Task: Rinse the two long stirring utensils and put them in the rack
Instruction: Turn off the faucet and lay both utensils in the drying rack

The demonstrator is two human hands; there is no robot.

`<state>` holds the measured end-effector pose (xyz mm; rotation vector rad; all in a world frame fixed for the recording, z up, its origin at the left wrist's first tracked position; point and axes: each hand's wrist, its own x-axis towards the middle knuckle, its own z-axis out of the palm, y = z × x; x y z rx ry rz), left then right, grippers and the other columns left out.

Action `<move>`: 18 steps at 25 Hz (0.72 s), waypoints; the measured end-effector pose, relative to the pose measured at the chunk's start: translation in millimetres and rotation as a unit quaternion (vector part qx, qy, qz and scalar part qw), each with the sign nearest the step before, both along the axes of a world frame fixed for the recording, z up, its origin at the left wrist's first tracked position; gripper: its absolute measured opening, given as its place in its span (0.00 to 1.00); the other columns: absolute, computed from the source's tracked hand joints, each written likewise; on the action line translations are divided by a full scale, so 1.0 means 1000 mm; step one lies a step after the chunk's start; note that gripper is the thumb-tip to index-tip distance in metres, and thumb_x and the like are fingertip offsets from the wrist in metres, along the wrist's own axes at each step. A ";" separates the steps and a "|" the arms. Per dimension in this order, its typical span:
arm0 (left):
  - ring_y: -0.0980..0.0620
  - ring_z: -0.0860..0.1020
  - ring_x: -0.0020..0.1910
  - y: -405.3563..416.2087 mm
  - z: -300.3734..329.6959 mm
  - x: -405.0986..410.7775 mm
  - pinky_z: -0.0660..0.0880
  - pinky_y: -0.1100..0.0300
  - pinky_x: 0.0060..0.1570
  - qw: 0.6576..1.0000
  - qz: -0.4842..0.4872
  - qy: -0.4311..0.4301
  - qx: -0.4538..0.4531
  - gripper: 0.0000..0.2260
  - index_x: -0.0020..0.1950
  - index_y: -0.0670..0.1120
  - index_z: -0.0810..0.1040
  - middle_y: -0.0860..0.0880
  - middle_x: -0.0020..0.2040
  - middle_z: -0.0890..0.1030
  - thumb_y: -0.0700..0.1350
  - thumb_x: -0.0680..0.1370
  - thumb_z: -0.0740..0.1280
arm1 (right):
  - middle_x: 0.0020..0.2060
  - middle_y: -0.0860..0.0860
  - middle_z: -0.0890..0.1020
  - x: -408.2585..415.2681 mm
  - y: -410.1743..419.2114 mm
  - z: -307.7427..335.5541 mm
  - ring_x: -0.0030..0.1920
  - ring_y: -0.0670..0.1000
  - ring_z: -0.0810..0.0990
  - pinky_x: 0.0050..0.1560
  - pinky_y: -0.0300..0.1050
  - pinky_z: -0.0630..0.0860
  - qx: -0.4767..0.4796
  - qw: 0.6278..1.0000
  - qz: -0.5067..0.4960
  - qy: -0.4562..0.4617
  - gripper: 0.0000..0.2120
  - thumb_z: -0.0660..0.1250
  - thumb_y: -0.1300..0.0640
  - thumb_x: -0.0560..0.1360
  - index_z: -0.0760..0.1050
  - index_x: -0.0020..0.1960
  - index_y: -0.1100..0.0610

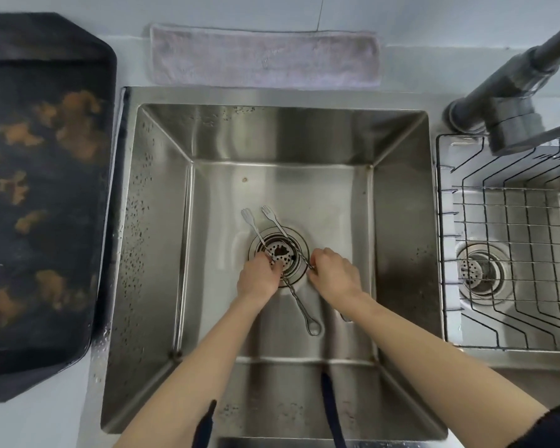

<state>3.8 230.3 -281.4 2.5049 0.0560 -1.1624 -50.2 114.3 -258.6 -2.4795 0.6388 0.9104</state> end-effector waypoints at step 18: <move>0.40 0.81 0.49 0.001 0.001 0.005 0.76 0.48 0.54 0.994 0.056 -0.001 -0.098 0.04 0.44 0.44 0.71 0.38 0.49 0.82 0.43 0.77 0.60 | 0.56 0.61 0.75 0.006 0.006 0.016 0.56 0.63 0.76 0.50 0.51 0.73 0.006 0.999 -0.024 -0.028 0.12 0.57 0.63 0.76 0.70 0.58 0.64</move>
